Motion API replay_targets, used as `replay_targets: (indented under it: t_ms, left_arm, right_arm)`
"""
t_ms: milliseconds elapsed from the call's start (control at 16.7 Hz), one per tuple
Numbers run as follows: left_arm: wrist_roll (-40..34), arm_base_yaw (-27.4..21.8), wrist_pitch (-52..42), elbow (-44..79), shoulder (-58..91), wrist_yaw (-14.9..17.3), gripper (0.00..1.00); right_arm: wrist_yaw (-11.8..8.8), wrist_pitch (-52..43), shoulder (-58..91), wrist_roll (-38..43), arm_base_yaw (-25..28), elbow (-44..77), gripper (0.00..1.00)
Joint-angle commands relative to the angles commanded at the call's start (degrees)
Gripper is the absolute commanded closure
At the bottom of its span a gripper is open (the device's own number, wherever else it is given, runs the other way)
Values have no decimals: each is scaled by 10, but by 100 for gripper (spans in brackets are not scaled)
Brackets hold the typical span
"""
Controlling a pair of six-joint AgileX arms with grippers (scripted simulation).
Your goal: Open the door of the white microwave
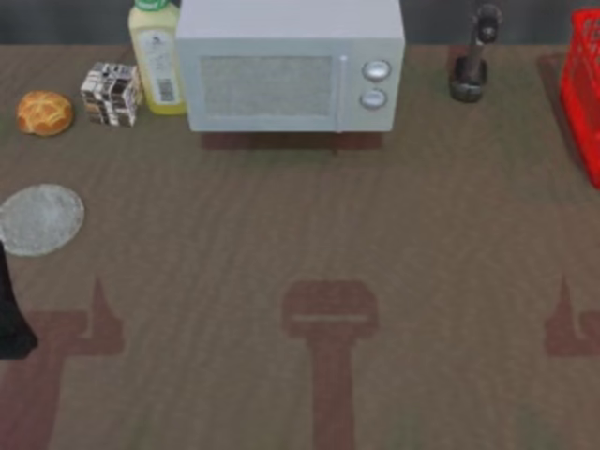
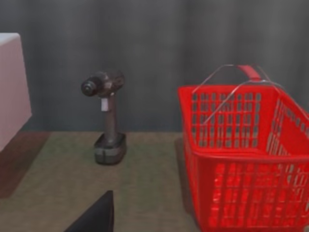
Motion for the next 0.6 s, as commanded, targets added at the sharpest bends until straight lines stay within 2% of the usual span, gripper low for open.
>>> replay_targets:
  t_ms: [300, 600]
  left_arm:
    - [-10, -20, 2, 34, 35, -14, 0]
    - [-52, -101, 1, 179, 213, -82, 0]
  right_arm:
    - [0, 0, 0, 0, 0, 0, 0]
    - [0, 0, 0, 0, 0, 0, 0]
